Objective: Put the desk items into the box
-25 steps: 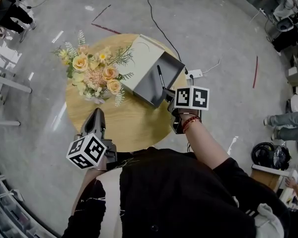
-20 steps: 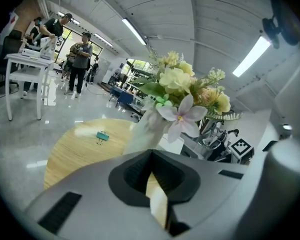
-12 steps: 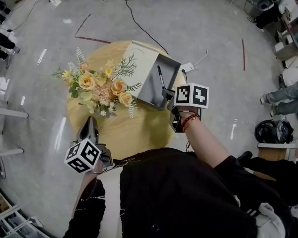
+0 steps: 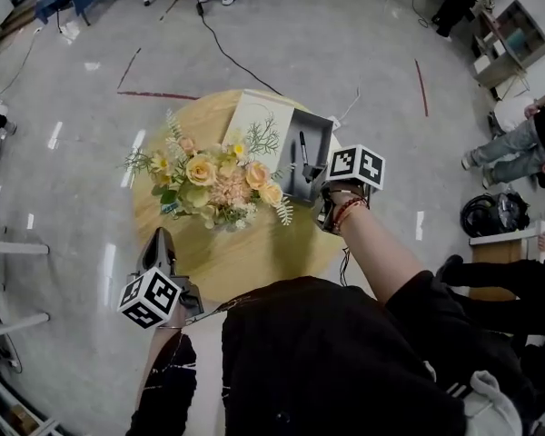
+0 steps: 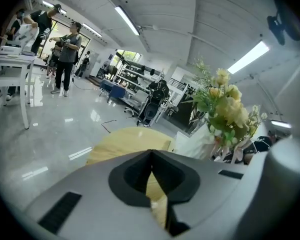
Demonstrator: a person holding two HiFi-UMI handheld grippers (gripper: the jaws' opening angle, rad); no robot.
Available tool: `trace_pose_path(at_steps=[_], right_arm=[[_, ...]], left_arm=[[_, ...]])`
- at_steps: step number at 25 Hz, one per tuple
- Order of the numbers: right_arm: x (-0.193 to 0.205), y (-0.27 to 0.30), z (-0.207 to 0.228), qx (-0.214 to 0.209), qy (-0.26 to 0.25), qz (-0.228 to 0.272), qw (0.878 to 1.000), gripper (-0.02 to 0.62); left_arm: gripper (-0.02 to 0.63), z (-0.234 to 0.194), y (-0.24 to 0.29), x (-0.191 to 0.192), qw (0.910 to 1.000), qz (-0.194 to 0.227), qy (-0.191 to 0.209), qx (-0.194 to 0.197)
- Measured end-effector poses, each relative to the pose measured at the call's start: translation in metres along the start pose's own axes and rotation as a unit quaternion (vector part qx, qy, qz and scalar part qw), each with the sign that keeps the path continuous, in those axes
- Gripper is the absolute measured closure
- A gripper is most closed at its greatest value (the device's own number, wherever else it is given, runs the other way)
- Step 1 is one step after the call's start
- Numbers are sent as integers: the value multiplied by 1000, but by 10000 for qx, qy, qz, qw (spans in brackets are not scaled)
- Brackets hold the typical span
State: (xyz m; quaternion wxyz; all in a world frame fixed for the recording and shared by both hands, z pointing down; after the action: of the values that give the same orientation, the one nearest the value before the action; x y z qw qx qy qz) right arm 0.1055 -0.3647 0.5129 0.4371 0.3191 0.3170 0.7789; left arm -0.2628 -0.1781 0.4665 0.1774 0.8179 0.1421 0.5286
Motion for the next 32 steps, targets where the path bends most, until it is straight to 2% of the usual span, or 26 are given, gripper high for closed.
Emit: trace_pose_path(at_steps=[10, 17, 32], right_arm=[[1, 22, -4, 695, 147, 118, 9974, 529], [5, 30, -4, 878, 341, 142, 9955, 529], [0, 46, -15, 1287, 132, -6, 9916, 528]], left_arm=[[597, -30, 11, -3, 9995, -112, -71, 288], [597, -43, 8, -4, 9995, -115, -144, 262], [597, -62, -2, 5, 9992, -158, -346, 123]])
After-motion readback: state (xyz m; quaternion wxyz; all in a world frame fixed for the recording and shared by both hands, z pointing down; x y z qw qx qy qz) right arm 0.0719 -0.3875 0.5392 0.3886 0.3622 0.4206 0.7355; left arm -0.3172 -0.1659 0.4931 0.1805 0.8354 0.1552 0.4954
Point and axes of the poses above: the fingertips, and each gripper's own axes: y forward along the fingers, z to its right, x out of its underside, the point moved 6 cm from there along -y, backward along the fingers, and after that the axes turned 7 degrees about y, right-handed, at the moved point
